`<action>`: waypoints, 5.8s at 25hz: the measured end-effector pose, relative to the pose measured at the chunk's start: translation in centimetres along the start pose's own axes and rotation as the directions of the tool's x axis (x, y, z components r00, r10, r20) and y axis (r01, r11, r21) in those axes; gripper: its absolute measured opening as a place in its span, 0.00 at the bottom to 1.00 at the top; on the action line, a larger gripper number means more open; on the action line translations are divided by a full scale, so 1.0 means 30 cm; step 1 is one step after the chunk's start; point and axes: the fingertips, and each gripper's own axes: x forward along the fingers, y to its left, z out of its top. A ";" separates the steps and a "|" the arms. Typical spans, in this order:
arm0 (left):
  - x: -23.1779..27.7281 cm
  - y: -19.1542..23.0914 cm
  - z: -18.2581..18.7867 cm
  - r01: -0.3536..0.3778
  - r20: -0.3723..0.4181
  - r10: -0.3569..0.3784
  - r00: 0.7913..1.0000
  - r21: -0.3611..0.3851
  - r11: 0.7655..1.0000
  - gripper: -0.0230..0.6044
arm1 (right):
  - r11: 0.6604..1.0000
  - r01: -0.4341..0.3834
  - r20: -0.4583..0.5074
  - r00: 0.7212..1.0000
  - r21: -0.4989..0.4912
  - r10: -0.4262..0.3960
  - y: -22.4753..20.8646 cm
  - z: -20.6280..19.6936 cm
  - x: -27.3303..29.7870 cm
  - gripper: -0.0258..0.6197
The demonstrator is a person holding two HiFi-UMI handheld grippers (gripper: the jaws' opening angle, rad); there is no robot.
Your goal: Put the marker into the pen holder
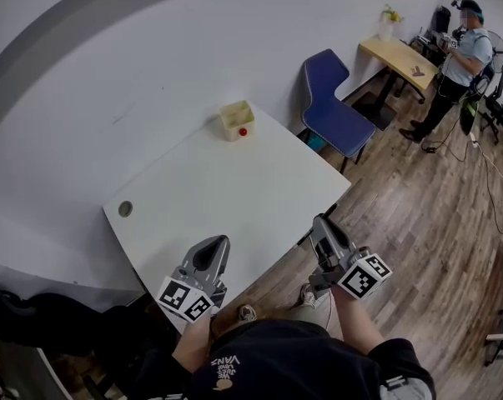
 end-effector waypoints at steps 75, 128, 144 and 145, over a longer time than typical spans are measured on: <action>0.410 0.411 0.032 -0.544 0.142 0.553 0.821 -0.099 0.833 0.10 | 0.931 -0.361 -0.237 0.910 -0.049 0.340 -0.481 0.191 1.334 0.12; 0.471 0.522 -0.094 -0.633 0.046 0.642 0.765 -0.132 0.763 0.10 | 0.894 -0.366 -0.486 0.849 -0.257 0.208 -0.791 -0.253 1.680 0.12; 0.460 0.503 -0.109 -0.639 0.041 0.649 0.759 -0.139 0.756 0.10 | 0.884 -0.382 -0.556 0.811 -0.269 0.181 -0.815 -0.323 1.624 0.12; 0.459 0.502 -0.110 -0.639 0.041 0.650 0.759 -0.139 0.756 0.10 | 0.884 -0.383 -0.558 0.810 -0.269 0.181 -0.814 -0.324 1.624 0.12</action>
